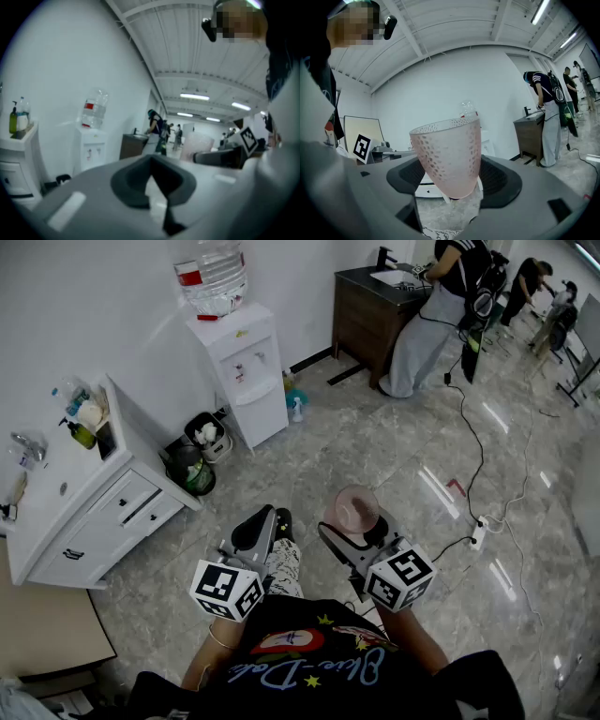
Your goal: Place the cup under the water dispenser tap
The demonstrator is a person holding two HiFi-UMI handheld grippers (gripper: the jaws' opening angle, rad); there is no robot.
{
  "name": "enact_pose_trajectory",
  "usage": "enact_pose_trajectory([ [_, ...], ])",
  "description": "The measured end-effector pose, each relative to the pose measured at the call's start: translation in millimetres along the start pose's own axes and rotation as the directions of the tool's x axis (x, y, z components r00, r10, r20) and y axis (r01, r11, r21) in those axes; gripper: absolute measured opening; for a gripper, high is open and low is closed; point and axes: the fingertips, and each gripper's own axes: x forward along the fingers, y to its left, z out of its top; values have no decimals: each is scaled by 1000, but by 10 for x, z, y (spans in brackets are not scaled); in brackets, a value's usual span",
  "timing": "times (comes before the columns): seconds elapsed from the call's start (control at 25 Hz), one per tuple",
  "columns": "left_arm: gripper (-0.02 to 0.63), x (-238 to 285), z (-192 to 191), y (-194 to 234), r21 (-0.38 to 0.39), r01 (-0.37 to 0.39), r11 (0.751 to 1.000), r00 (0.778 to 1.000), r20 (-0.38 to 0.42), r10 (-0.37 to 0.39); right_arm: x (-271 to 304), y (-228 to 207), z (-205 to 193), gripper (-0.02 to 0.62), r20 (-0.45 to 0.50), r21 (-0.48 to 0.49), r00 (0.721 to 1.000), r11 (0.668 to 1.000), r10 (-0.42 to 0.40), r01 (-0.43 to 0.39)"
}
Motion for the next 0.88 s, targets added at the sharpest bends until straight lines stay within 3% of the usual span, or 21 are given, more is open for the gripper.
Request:
enact_pose_trajectory([
  [0.24, -2, 1048, 79, 843, 9, 53, 999, 999, 5, -53, 1034, -662, 196, 336, -4, -41, 1000, 999, -16, 16],
  [0.44, -2, 1983, 204, 1891, 45, 71, 996, 997, -29, -70, 2411, -1348, 393, 336, -45, -30, 999, 999, -14, 13],
  [0.64, -2, 2821, 333, 2741, 76, 181, 981, 983, -45, -178, 3906, -1942, 538, 336, -102, -89, 994, 995, 31, -40],
  [0.76, -2, 3260, 126, 3223, 57, 140, 988, 988, -77, -135, 4495, -2326, 414, 336, -104, -129, 994, 991, 22, -35],
  [0.88, -2, 3590, -199, 3625, 13, 92, 996, 991, -100, -90, 4930, -2718, 31, 336, -133, -116, 991, 993, -6, -10],
])
